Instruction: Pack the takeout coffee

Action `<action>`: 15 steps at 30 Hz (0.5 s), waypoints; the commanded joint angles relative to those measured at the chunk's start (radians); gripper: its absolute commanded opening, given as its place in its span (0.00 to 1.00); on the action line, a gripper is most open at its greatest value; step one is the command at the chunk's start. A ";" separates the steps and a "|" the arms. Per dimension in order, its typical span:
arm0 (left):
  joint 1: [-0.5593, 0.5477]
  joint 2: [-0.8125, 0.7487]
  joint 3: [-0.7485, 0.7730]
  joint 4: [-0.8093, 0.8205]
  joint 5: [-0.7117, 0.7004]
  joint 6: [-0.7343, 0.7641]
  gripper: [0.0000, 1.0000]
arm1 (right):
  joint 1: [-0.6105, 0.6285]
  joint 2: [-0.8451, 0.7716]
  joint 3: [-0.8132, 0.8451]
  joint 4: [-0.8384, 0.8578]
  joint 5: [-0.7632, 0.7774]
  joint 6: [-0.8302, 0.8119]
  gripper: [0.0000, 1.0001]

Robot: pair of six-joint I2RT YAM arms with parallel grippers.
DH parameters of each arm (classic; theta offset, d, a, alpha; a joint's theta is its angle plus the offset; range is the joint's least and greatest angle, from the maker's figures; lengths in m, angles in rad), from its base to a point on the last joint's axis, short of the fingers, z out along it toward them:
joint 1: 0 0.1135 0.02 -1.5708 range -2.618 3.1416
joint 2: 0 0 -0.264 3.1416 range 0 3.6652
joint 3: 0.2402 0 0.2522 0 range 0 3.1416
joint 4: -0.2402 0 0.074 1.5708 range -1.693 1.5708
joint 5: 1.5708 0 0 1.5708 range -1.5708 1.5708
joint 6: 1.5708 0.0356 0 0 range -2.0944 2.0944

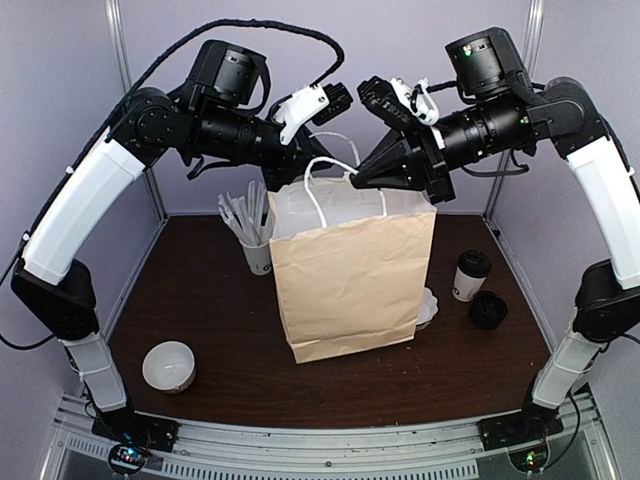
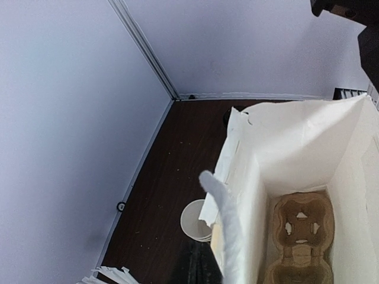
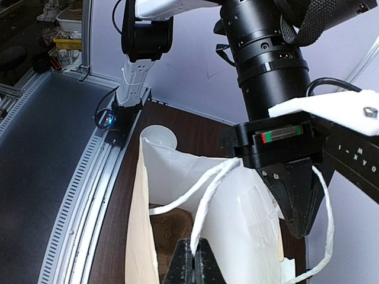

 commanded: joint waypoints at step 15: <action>0.029 -0.028 -0.218 0.039 -0.020 -0.034 0.55 | 0.006 -0.045 -0.240 0.021 0.004 -0.016 0.34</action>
